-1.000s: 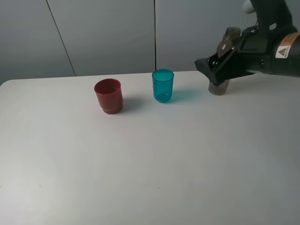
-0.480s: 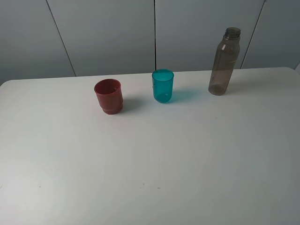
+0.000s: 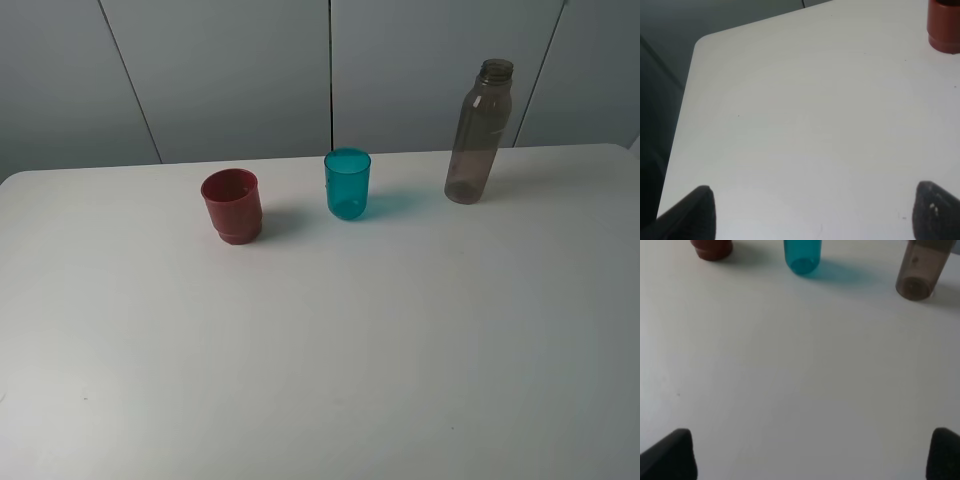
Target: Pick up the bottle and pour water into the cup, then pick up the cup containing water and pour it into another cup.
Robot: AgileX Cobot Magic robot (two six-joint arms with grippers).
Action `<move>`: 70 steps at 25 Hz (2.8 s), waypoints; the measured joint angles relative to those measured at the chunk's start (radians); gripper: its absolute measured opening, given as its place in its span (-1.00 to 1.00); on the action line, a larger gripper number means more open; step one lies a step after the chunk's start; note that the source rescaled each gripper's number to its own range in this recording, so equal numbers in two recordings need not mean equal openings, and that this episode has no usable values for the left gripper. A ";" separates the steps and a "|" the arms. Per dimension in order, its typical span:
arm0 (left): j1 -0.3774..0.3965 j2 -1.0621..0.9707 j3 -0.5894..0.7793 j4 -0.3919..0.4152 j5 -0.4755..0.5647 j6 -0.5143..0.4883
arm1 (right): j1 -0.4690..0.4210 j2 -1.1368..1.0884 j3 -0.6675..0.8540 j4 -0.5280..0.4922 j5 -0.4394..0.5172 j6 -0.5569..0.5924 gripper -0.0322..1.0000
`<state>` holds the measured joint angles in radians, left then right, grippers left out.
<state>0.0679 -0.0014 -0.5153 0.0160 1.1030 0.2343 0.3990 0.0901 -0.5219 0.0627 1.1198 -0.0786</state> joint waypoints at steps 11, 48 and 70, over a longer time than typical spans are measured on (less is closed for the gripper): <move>0.000 0.000 0.000 0.000 0.000 0.000 | 0.000 -0.090 0.008 -0.080 -0.023 0.098 0.99; 0.000 0.000 0.000 0.000 0.000 -0.004 | -0.453 -0.090 0.008 0.009 -0.023 -0.041 0.99; 0.000 0.000 0.000 0.000 0.000 -0.002 | -0.453 -0.090 0.008 0.002 -0.023 -0.011 0.99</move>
<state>0.0679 -0.0014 -0.5153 0.0160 1.1030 0.2324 -0.0536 -0.0004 -0.5135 0.0645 1.0967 -0.0898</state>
